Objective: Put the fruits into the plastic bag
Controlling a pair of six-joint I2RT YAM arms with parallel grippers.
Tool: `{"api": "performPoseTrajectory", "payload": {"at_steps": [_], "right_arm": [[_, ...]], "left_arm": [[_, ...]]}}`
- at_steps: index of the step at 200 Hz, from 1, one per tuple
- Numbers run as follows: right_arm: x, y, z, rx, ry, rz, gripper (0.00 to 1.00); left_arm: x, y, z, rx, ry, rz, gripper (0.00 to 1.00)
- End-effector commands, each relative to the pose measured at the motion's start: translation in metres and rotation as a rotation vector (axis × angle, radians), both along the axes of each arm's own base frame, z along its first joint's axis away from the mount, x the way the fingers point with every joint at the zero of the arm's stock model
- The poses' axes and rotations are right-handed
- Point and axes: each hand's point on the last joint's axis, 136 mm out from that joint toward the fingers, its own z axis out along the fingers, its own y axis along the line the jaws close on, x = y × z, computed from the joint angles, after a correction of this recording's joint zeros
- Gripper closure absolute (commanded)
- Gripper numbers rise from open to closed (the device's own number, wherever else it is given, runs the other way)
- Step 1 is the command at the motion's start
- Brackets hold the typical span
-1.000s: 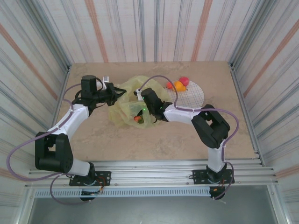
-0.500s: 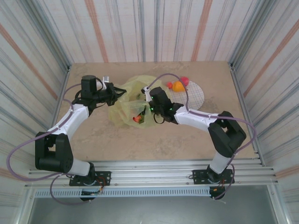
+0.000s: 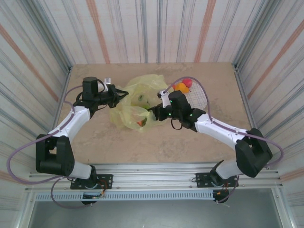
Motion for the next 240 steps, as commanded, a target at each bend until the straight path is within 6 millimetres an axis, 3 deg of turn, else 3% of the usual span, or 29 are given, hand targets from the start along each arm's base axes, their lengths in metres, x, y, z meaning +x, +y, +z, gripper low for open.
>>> {"api": "performPoseTrajectory", "payload": {"at_steps": [1,85,121,156,196,240], "right_arm": [[-0.009,-0.011,0.006,-0.014,-0.021,0.030,0.21],[-0.023,-0.043,0.034,0.007,-0.061,0.052,0.21],[-0.013,-0.067,0.056,0.041,-0.108,-0.013,0.20],[0.026,-0.110,0.055,-0.011,-0.115,-0.233,0.18],[0.087,-0.168,0.020,-0.115,0.004,-0.491,0.15],[0.140,-0.171,-0.025,-0.305,0.047,-0.413,0.14]], "left_arm": [[-0.001,0.003,0.000,-0.010,0.002,0.001,1.00],[0.000,0.005,-0.001,-0.010,0.003,0.004,1.00],[0.002,0.007,0.001,-0.012,-0.001,0.011,1.00],[0.004,0.014,0.003,-0.014,-0.003,0.028,1.00],[0.006,0.022,0.008,-0.020,-0.017,0.046,1.00],[0.009,0.028,0.006,-0.022,-0.010,0.061,1.00]]}}
